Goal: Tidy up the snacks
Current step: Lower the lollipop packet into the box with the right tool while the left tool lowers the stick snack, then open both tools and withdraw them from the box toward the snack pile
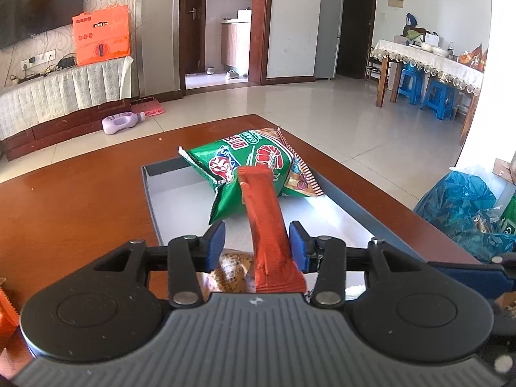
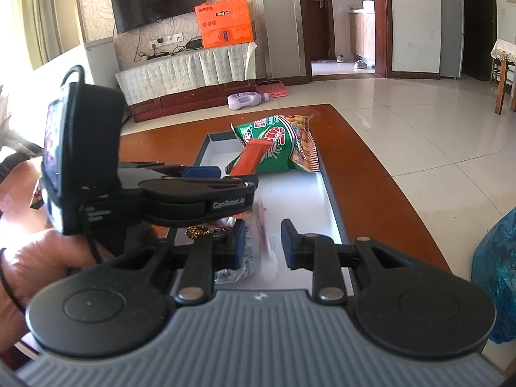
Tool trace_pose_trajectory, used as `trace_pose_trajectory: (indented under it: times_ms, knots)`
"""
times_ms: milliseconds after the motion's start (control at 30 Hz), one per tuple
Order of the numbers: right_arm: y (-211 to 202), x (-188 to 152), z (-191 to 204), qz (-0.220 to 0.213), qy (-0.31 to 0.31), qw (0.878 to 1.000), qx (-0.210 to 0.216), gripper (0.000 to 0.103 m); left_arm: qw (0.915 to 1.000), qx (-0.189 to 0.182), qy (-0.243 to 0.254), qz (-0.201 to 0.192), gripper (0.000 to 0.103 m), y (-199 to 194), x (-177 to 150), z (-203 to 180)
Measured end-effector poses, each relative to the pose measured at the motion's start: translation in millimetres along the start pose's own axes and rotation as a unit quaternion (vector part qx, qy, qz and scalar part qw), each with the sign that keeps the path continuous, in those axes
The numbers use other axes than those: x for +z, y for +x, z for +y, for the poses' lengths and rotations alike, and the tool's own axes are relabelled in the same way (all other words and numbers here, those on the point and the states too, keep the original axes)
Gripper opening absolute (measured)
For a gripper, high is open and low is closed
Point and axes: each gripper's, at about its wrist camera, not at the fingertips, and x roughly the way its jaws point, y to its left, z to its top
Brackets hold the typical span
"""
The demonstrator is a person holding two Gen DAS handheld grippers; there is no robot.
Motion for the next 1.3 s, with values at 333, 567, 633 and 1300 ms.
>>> trace_pose_trajectory:
  times_ms: [333,567,633,1300]
  knots:
    - [8.7,-0.8,0.2,0.014,-0.004,1.000,-0.009,0.025,1.0000,-0.004,0.002,-0.002,0.051,-17.3,-3.2,5.4]
    - [15.9,-1.2,2.0,0.024,-0.001,1.000,-0.016,0.025,1.0000,-0.009,0.000,0.001,0.055,-26.9,-9.4,5.4]
    - [15.6,-2.2,4.3,0.026,-0.002,1.000,-0.018,0.025,0.9999,-0.012,0.000,0.002,0.058,-31.6,-12.3,4.3]
    - [9.2,-4.8,12.3,0.007,0.026,0.998,-0.060,0.039,0.9999,0.006,-0.014,-0.007,0.074,-98.0,-33.6,28.8]
